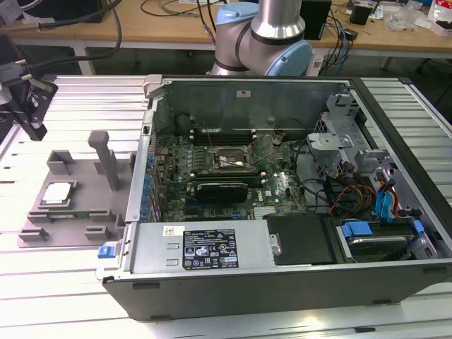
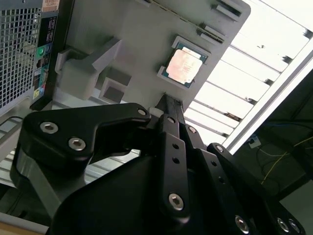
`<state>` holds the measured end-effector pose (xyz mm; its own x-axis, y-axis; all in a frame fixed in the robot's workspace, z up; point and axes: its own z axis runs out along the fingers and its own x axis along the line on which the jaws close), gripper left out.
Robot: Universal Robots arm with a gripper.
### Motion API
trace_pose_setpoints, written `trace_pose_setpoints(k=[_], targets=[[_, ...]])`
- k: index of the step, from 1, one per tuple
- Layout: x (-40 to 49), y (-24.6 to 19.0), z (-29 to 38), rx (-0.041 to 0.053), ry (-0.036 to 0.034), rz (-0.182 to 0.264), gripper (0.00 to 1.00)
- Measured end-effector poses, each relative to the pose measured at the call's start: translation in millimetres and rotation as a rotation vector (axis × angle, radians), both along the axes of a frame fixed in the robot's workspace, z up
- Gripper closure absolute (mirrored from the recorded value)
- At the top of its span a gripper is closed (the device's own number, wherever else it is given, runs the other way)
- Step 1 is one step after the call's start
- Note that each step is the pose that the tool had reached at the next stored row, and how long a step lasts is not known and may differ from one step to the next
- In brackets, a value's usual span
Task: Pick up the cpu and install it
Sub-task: 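Pick up the cpu and move it towards the insertion slot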
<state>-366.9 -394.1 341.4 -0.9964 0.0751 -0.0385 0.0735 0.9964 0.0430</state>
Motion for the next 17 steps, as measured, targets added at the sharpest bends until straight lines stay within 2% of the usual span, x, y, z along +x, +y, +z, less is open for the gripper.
trace_pose_setpoints(k=[12,17], targets=[[-2.2,0.0,-8.7,0.0001,-0.0001,0.0,0.89],[-3.9,0.0,-16.3,0.0001,-0.0001,0.0,0.89]])
